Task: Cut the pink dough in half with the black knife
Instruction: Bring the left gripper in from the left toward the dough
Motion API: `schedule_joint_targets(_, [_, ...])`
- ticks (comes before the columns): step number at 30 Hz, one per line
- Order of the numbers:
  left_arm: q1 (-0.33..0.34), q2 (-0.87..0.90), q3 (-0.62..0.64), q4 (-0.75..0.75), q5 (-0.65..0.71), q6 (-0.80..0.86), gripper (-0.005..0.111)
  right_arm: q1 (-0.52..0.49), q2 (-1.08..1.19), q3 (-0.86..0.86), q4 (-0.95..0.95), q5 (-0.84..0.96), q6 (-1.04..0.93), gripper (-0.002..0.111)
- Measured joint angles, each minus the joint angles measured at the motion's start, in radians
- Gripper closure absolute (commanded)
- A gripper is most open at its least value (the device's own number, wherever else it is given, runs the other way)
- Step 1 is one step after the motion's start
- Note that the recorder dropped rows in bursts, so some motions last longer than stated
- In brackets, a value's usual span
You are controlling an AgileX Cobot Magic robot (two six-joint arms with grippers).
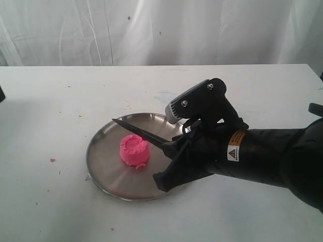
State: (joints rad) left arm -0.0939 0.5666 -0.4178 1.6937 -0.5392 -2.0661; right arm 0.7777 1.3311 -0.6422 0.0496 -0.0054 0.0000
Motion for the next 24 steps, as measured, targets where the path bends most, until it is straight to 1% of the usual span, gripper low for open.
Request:
schedule_joint_targets(3, [0.000, 0.169, -0.031, -0.003, -0.023, 0.055, 0.107, 0.000, 0.000, 0.000, 0.000, -0.002, 0.000, 0.108])
schedule_joint_targets(6, [0.000, 0.382, -0.072, -0.089, -0.104, 0.161, 0.107, 0.000, 0.000, 0.000, 0.000, -0.008, 0.000, 0.108])
schedule_joint_targets(10, [-0.008, 0.505, -0.090, -0.199, -0.110, 0.285, 0.107, 0.000, 0.000, 0.000, 0.000, -0.018, 0.000, 0.108])
schedule_joint_targets(12, [-0.040, 0.572, -0.100, -0.272, -0.101, 0.370, 0.107, 0.000, 0.000, 0.000, 0.000, -0.022, 0.000, 0.108])
schedule_joint_targets(14, [-0.107, 0.659, -0.116, -0.391, -0.082, 0.503, 0.107, 0.000, 0.000, 0.000, 0.000, -0.022, 0.000, 0.108])
schedule_joint_targets(15, [-0.153, 0.717, -0.136, -0.450, -0.068, 0.590, 0.107, 0.000, 0.000, 0.000, 0.000, -0.024, 0.000, 0.108])
schedule_joint_targets(17, [-0.211, 0.810, -0.174, -0.543, -0.042, 0.714, 0.107, 0.000, 0.000, 0.000, 0.000, -0.024, 0.000, 0.108])
schedule_joint_targets(19, [-0.232, 0.871, -0.203, -0.588, -0.031, 0.781, 0.107, 0.000, 0.000, 0.000, 0.000, -0.024, 0.000, 0.108])
schedule_joint_targets(24, [-0.241, 0.987, -0.278, -0.623, -0.014, 0.882, 0.107, 0.000, 0.000, 0.000, 0.000, -0.026, 0.000, 0.108])
